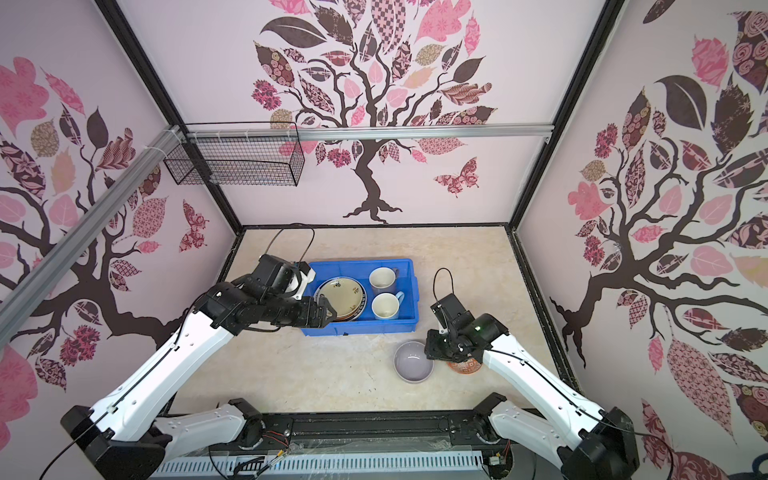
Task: Place the mixed dishes into the plastic bin
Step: 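Move the left gripper to the lavender bowl while the right moves over the patterned bowl, then lower the left gripper onto the lavender bowl's rim and close it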
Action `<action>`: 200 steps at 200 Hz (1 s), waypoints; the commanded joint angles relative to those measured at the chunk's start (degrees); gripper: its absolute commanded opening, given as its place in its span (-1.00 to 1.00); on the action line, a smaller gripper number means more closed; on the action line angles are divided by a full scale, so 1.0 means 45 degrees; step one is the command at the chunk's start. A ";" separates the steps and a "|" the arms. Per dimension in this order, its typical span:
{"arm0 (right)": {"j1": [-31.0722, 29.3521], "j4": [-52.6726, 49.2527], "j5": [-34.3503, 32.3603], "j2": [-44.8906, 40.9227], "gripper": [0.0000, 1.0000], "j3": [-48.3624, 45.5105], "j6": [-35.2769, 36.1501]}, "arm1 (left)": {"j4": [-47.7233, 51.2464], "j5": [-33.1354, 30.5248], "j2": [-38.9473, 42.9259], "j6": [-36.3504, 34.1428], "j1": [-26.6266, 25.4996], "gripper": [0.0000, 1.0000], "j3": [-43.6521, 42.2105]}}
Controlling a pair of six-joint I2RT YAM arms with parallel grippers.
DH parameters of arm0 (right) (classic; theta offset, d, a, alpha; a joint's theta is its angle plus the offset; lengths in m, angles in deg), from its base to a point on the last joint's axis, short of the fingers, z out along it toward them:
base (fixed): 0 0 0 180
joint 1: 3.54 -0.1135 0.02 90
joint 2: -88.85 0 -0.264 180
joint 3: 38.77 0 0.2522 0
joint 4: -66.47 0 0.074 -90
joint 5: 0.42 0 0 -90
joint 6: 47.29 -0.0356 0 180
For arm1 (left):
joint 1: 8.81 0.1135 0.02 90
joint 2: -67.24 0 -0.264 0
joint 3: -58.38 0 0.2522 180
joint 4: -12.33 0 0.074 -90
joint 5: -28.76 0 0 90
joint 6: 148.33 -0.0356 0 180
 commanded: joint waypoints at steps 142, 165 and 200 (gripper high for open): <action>0.1678 -0.3533 -0.4497 -0.2075 0.90 0.2274 0.0314 | -0.1609 -0.1567 -0.7741 0.1621 -0.5623 0.68 0.2851; 0.1667 -0.3925 -0.4636 -0.2557 0.90 0.2364 0.0055 | -0.1976 -0.1318 -0.8238 0.1568 -0.5655 0.65 0.2992; 0.1670 -0.4410 -0.4671 -0.2924 0.90 0.2465 -0.0144 | -0.2332 -0.1199 -0.9024 0.1380 -0.5883 0.56 0.3368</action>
